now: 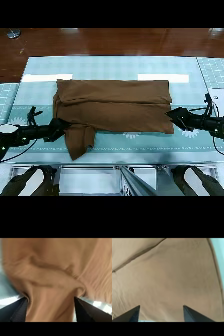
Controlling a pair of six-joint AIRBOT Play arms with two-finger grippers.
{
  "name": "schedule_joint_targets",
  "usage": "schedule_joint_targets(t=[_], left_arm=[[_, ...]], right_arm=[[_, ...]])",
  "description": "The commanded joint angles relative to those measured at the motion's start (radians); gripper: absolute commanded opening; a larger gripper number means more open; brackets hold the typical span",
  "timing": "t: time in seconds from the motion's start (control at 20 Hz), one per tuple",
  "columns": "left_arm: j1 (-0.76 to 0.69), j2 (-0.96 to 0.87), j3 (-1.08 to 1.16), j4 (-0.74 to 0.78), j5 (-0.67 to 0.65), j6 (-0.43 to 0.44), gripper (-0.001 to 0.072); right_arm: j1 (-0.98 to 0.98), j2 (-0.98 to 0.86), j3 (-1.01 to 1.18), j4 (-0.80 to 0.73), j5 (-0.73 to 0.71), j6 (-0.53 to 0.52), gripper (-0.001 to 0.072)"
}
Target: Fold the shirts.
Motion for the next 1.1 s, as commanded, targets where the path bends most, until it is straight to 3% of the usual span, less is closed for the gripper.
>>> schedule_joint_targets(t=[0.0,0.05,0.25,0.5,0.85,0.9,1.0,1.05], left_arm=[[-0.113,0.000,-0.018,-0.039,0.134,0.018,0.0388],[-0.115,0.001,-0.008,-0.039,0.130,0.019,0.0018],[-0.114,0.003,0.068,-0.039,0.063,0.076,0.0026],[-0.115,0.003,0.116,-0.039,0.003,0.090,0.0027],[-0.114,0.004,0.117,-0.039,0.000,0.090,0.0027],[-0.113,0.005,0.121,-0.039,-0.010,0.097,0.0027],[-0.098,0.005,0.159,-0.015,-0.046,0.119,0.0027],[-0.084,0.005,0.188,-0.004,-0.062,0.119,0.0027]], right_arm=[[-0.063,0.004,0.018,-0.083,-0.006,0.034,0.0623],[-0.101,0.004,0.026,-0.149,-0.003,0.059,0.0623],[-0.159,0.003,0.008,-0.435,0.067,0.230,0.0623],[-0.017,-0.006,-0.039,-0.423,0.061,0.255,0.0623],[0.151,-0.205,0.034,-0.237,-0.101,0.237,0.0621],[0.163,-0.225,0.063,-0.231,-0.100,0.229,0.0535],[0.164,-0.249,0.117,-0.232,-0.053,0.183,0.0015],[0.161,-0.255,0.143,-0.232,-0.020,0.160,0.0025]])
